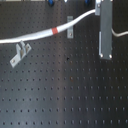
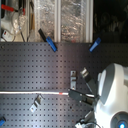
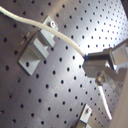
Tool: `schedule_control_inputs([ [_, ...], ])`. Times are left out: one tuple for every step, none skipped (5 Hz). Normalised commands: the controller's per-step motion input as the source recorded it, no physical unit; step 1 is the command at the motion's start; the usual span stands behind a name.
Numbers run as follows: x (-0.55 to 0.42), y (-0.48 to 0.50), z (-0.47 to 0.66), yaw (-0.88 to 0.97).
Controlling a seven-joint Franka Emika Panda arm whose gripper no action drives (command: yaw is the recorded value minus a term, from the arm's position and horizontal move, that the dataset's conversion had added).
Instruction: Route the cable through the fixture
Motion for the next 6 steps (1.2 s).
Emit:
schedule_control_inputs([
  [-0.011, -0.001, 0.96, -0.03],
  [-0.011, 0.001, 0.00, 0.00],
  [0.001, 0.002, 0.08, -0.01],
  [0.000, 0.000, 0.00, -0.11],
  [-0.009, -0.083, -0.50, -0.06],
  [-0.131, -0.121, -0.30, 0.00],
])
